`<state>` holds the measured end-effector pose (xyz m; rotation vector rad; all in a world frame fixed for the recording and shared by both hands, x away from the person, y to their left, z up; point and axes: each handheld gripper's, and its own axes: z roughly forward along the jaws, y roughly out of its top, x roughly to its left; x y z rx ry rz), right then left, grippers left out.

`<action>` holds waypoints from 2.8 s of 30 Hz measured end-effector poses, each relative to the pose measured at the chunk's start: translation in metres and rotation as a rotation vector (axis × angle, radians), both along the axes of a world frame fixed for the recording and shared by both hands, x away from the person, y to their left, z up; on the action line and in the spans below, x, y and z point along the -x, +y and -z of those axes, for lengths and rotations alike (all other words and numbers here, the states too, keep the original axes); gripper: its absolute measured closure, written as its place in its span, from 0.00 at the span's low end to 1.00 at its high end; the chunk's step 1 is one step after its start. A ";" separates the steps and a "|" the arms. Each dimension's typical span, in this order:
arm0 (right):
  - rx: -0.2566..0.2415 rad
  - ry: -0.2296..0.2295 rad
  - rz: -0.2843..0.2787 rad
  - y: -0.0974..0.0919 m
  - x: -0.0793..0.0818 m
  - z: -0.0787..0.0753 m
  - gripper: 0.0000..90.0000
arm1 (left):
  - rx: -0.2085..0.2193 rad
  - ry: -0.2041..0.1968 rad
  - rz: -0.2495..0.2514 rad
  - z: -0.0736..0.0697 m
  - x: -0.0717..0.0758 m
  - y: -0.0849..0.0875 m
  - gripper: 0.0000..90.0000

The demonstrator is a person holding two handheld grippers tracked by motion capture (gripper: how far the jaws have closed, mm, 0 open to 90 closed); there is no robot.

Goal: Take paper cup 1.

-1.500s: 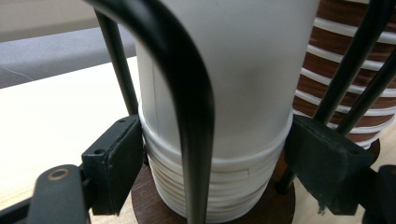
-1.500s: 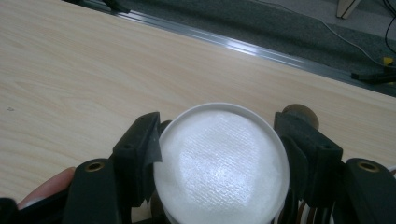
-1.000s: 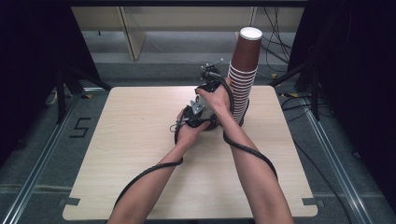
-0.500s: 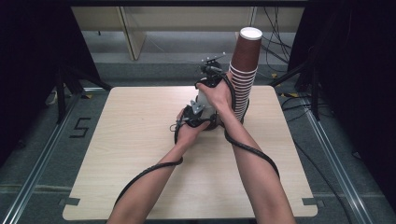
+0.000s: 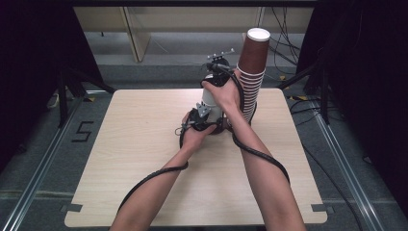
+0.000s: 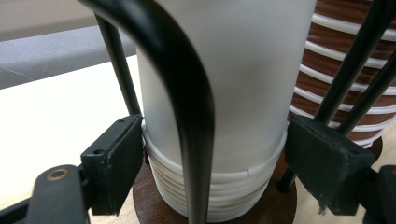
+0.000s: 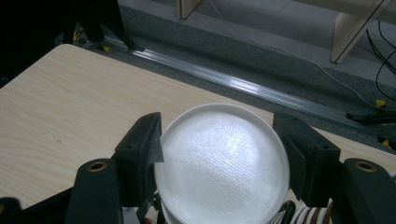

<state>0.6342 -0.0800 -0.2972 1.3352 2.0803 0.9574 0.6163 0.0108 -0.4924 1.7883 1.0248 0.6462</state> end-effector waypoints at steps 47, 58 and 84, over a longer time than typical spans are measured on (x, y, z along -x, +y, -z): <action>-0.136 -0.086 -0.105 -0.063 0.101 0.010 0.40 | 0.041 -0.080 0.134 -0.033 0.099 0.089 0.16; -0.221 -0.020 -0.078 -0.087 0.108 0.037 0.40 | 0.031 -0.113 0.154 -0.035 0.119 0.107 0.16; -0.482 0.175 -0.002 -0.122 0.111 0.100 0.40 | 0.061 -0.137 0.254 -0.029 0.147 0.108 0.15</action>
